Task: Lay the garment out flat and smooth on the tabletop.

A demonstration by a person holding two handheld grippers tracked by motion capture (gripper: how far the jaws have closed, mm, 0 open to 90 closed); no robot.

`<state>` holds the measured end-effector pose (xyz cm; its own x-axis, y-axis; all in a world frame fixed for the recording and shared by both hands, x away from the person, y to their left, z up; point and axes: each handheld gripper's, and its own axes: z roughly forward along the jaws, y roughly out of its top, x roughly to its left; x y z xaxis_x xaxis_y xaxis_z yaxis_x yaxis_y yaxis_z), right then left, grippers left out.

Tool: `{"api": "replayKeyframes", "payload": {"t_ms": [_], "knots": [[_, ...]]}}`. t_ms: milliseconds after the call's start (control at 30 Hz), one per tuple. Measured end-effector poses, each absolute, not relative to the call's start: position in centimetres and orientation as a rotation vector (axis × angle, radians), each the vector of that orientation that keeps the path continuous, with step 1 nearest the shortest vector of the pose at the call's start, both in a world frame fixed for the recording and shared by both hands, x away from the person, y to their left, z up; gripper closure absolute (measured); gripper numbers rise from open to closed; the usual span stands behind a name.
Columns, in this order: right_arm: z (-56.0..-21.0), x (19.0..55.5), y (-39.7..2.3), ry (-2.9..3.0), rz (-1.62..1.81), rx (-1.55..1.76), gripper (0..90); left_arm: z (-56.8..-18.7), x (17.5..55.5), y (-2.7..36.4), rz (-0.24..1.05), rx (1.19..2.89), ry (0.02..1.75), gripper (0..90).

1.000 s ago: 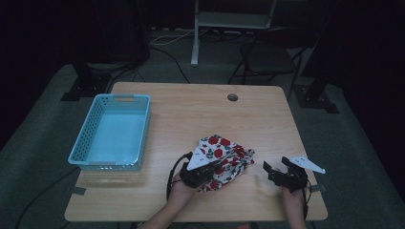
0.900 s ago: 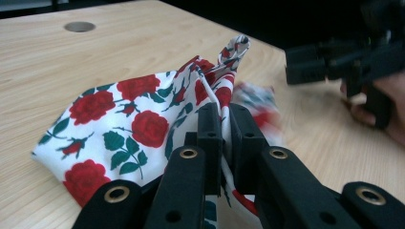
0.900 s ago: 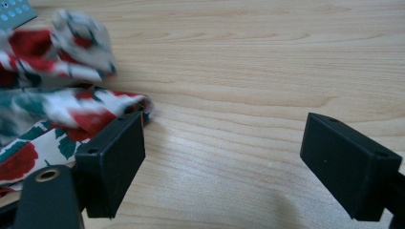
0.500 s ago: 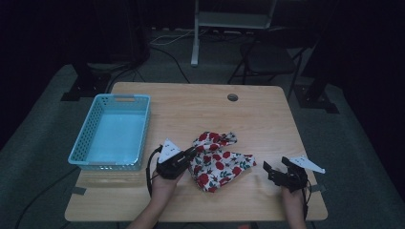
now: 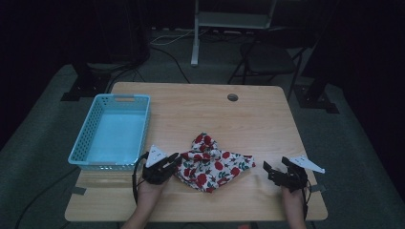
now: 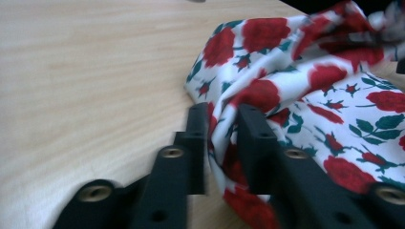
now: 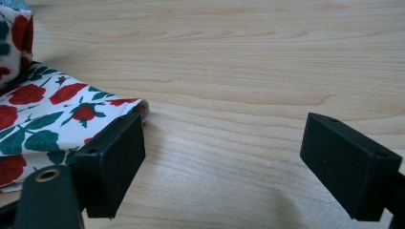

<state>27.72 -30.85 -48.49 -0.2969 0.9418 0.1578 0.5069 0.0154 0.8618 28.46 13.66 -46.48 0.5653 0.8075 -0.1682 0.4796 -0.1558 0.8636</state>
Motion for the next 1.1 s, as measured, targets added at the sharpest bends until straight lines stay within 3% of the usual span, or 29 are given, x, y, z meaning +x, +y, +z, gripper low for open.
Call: {"api": "replayKeyframes", "payload": {"t_ms": [300,367,433,500,667,1033,1100], "knots": [[-48.5,27.7,-30.8,1.834,1.220,1.476,14.7,-47.0,27.8,14.5,0.398,1.844,1.037,70.4],[-48.5,27.7,-30.8,1.833,1.220,1.476,14.7,-46.3,27.1,14.0,0.450,1.850,0.988,59.0],[-48.5,27.7,-30.8,1.833,1.217,1.478,14.7,-45.3,26.3,12.9,0.508,1.881,0.945,37.5],[-48.5,27.8,-30.7,1.833,1.212,1.481,14.7,-44.4,26.0,11.8,0.470,1.922,0.846,31.2],[-48.5,27.7,-30.8,1.834,1.213,1.476,14.7,-43.0,26.6,7.5,0.476,2.079,0.693,31.5],[-48.5,27.7,-30.9,1.837,1.231,1.472,14.7,-45.3,29.7,2.7,0.439,2.316,0.634,34.2],[-48.5,27.7,-30.9,1.839,1.231,1.471,14.7,-45.8,30.1,2.6,0.409,2.329,0.613,43.4]]}}
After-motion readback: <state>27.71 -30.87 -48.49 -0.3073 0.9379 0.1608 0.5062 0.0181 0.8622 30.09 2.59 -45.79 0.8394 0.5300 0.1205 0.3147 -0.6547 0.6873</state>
